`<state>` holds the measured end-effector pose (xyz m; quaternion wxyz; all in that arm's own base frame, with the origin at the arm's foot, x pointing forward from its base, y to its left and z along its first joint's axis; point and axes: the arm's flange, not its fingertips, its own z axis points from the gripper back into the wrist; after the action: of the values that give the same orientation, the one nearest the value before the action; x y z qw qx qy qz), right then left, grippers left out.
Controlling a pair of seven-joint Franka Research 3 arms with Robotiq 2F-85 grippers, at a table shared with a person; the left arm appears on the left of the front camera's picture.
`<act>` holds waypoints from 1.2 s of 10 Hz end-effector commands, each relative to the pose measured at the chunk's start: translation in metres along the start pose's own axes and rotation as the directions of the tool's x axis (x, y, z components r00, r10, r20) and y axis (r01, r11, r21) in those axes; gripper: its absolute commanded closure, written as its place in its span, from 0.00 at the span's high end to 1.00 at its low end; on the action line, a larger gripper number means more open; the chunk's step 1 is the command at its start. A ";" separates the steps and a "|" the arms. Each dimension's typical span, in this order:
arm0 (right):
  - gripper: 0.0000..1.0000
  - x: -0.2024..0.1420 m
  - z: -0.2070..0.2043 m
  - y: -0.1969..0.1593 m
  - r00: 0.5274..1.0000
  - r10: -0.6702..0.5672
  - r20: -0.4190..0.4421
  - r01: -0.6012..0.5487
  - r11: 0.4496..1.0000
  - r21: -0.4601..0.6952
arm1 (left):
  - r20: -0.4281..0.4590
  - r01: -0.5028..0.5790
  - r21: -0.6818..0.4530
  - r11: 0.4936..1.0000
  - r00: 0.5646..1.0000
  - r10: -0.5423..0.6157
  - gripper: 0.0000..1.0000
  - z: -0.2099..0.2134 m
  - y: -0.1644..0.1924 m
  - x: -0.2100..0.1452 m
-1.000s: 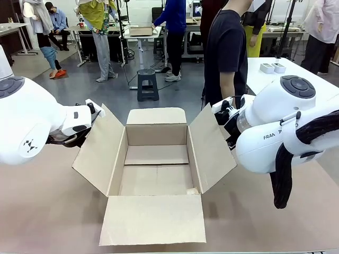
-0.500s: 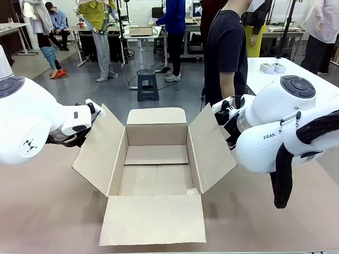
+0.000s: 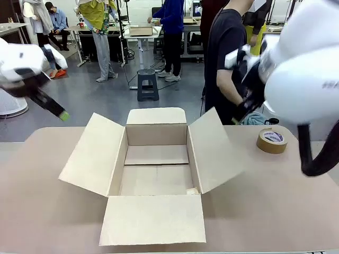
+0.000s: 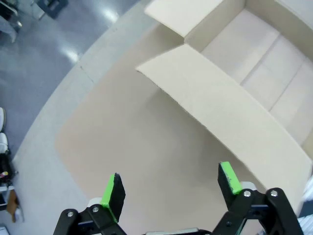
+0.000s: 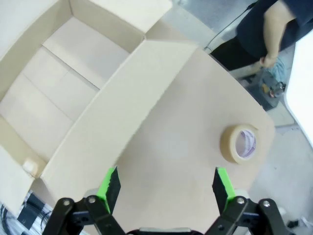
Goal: Wrap the clocks to prevent damage.
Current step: Open the side flaps of the Package Box.
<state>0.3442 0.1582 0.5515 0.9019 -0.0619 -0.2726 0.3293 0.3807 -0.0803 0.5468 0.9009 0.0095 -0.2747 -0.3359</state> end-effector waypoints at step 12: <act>1.00 -0.009 0.048 -0.032 0.983 0.112 0.146 -0.146 0.956 0.254 | -0.057 0.087 -0.280 0.956 0.993 -0.107 1.00 0.024 0.042 0.020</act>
<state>0.3339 0.1421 0.5995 0.8794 0.0055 -0.2826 0.3832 0.3900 -0.0663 0.5735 0.8976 -0.0454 -0.2304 -0.3730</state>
